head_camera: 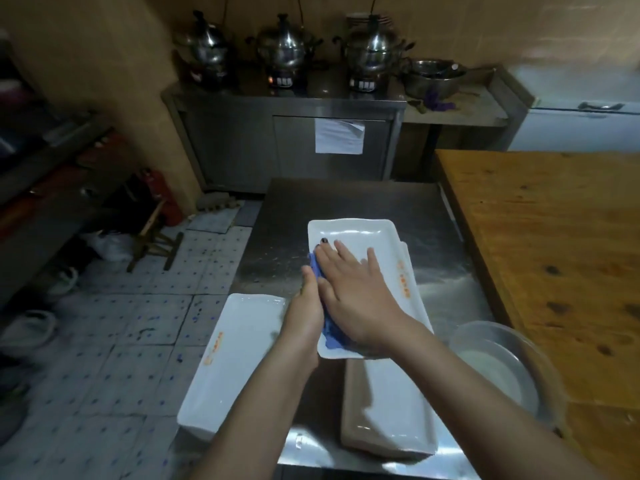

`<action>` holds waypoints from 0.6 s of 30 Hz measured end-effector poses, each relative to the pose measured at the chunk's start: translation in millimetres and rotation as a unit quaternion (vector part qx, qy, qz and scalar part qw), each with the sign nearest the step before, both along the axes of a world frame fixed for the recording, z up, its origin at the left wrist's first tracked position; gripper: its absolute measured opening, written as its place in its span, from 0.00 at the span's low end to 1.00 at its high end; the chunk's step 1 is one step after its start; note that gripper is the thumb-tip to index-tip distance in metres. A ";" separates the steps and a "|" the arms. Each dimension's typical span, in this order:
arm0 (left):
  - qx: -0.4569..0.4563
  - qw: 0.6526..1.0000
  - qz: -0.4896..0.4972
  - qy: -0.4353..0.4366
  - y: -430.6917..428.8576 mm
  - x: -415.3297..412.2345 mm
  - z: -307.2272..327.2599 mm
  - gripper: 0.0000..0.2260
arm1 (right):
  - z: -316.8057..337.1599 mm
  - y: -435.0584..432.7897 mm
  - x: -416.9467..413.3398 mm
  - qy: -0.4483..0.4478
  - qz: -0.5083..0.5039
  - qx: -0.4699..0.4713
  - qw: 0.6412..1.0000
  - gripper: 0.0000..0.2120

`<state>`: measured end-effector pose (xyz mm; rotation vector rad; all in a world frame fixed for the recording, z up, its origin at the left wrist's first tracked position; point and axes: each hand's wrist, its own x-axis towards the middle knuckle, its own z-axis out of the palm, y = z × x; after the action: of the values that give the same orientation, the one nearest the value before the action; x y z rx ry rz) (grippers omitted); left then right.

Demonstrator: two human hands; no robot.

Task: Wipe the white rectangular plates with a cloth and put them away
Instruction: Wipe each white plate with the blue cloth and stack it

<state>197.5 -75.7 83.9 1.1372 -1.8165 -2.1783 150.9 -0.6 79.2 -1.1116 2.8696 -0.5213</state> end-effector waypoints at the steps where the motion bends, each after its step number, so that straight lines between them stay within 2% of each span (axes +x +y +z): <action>1: -0.001 1.000 0.004 0.007 -2.3 3.8 2.0 0.21 | 2.4 -3.5 -10.0 0.018 0.003 0.013 1.000 0.24; 5: -0.005 0.999 -0.012 0.040 -7.4 13.4 2.4 0.19 | 11.0 -4.8 -47.1 0.101 -0.051 0.096 0.989 0.25; 8: 0.007 0.999 0.010 0.050 -14.3 14.7 5.8 0.19 | 5.1 7.1 -38.5 0.107 -0.121 0.089 0.983 0.26; 13: -0.006 1.000 0.018 0.025 -13.4 9.8 10.2 0.21 | -5.7 1.0 11.3 0.047 -0.060 -0.001 0.997 0.26; 16: -0.013 0.999 0.015 0.040 -5.1 8.2 10.5 0.19 | 6.7 -15.4 -0.2 0.009 -0.035 -0.048 0.998 0.24; 18: -0.009 0.998 0.005 0.055 -3.3 6.7 13.0 0.18 | 13.9 -18.8 -18.6 0.023 -0.011 -0.049 0.998 0.24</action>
<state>204.2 -79.0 96.9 0.9991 -1.7776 -2.1670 132.3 -19.4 93.1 -1.1210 2.9277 -0.6535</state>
